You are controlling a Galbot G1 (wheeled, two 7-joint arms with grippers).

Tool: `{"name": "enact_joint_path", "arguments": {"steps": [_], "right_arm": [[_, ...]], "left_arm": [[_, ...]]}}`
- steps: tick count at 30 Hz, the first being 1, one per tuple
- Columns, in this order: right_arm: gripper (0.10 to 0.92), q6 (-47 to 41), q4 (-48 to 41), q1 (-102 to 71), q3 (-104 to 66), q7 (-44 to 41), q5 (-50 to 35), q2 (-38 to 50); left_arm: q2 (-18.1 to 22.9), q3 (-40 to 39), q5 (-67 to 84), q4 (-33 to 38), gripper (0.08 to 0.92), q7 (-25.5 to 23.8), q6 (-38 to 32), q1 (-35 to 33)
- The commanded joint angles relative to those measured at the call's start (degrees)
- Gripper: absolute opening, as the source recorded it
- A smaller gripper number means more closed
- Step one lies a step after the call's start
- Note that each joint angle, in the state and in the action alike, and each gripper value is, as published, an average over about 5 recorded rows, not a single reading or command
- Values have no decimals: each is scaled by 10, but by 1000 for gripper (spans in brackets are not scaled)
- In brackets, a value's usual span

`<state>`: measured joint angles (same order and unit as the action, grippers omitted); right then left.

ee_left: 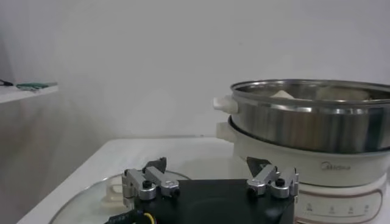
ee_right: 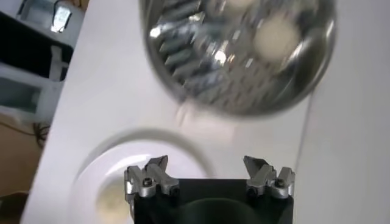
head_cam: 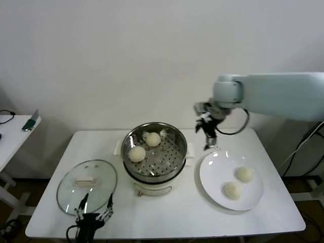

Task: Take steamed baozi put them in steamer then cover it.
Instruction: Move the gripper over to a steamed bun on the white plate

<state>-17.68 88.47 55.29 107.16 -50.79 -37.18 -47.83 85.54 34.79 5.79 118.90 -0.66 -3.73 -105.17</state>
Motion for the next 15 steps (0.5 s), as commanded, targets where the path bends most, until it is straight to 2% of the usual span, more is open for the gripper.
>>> {"name": "enact_joint_path", "arguments": {"steps": [1,9,15], "right_arm": [[823,-8,68,-94,15,21,135,196],[823,-24,38,-207,-37,44,156,210],[823,-38,5,-306,-137,69,154,188]], "left_arm": [[3,-3,-4,-2,823,0,0,0],[5,-7,-8,-6,823,0,-2,-2],[3,-6,-11,-8,823,1,-4,-6]]}}
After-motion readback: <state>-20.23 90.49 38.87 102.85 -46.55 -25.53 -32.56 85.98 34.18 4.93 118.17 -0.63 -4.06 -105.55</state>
